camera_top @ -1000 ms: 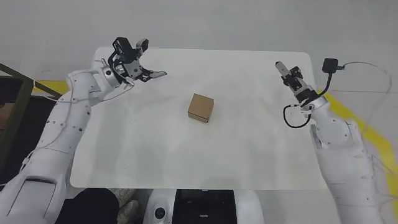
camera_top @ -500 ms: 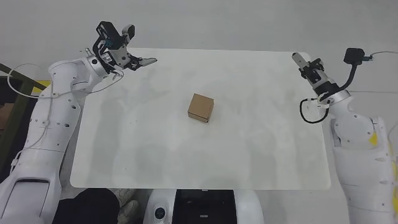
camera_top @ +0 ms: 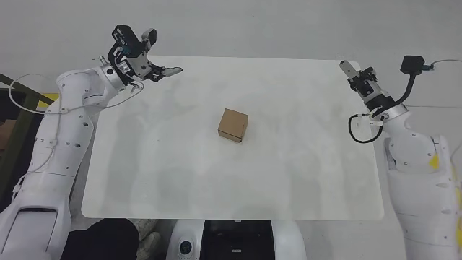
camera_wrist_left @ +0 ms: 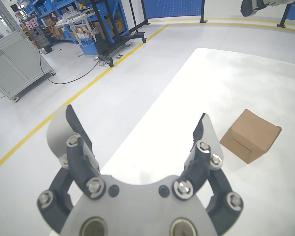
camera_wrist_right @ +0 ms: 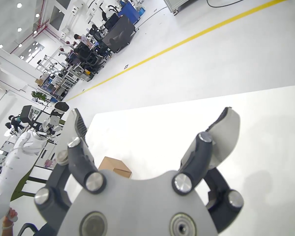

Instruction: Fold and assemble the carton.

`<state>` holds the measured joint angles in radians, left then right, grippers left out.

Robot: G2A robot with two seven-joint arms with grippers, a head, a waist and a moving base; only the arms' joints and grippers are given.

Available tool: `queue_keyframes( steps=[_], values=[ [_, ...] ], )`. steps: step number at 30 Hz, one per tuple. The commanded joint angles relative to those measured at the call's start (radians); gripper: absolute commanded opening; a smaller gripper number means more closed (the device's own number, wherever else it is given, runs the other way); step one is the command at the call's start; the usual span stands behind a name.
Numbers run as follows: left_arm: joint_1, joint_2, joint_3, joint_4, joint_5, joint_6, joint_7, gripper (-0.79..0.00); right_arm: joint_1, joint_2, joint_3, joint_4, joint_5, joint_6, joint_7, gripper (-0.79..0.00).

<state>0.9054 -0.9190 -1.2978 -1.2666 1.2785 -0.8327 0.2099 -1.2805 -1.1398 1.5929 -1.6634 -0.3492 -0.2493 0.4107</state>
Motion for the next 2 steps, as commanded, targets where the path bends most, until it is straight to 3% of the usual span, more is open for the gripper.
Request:
queue_keyframes(
  steps=[1, 2],
  values=[
    [0.0, 0.0, 0.0, 0.0, 0.0, 0.0, 0.0, -0.001, 0.0, 0.0, 0.0, 0.0, 0.0, 0.0, 0.0, 0.0],
    [0.0, 0.0, 0.0, 0.0, 0.0, 0.0, 0.0, -0.001, 0.0, 0.0, 0.0, 0.0, 0.0, 0.0, 0.0, 0.0]
  ],
)
